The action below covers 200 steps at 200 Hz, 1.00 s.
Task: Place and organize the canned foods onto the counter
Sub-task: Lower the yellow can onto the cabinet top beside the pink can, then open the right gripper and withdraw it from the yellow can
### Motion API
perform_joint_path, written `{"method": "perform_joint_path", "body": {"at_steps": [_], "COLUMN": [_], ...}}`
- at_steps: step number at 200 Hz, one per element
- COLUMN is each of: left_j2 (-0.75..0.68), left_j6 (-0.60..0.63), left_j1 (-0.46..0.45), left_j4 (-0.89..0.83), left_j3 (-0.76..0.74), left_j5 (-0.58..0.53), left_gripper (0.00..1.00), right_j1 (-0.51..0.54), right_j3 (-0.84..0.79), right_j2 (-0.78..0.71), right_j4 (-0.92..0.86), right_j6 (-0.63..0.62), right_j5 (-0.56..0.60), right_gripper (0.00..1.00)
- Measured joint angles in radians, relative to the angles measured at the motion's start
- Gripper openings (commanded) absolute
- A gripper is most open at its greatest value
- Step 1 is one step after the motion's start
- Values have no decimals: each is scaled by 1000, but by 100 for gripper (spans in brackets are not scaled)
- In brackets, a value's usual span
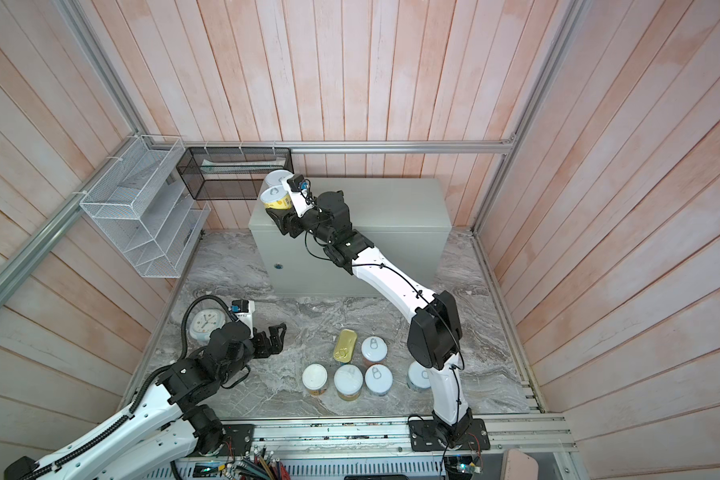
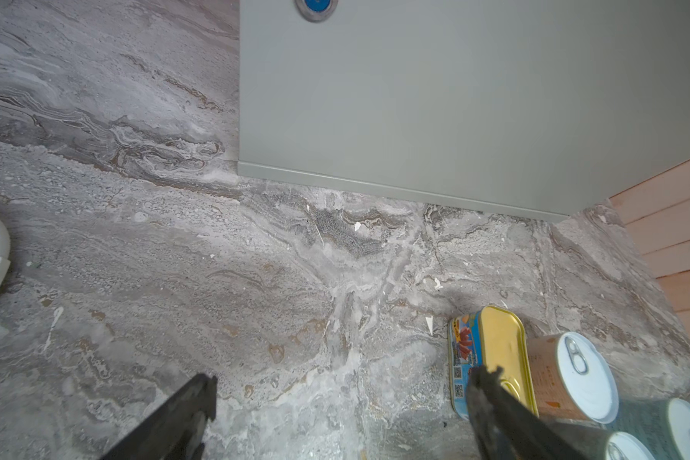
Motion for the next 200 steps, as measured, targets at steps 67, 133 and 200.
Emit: {"method": "perform_joint_path", "body": {"at_steps": [67, 133, 200], "left_j2": [-14, -24, -26], "left_j6": [-10, -19, -23], "left_j1": [0, 0, 0], "left_j4": [-28, -47, -49], "left_j3": [2, 3, 3], "left_j5": [-1, -1, 0], "left_gripper": [100, 100, 100], "right_j1": [-6, -13, -27], "right_j3": [87, 128, 149], "right_j2": [76, 113, 119], "right_j4": [7, 19, 15], "right_j6": [1, 14, 53], "right_j5": [20, 26, 29], "right_gripper": [73, 77, 93]}}
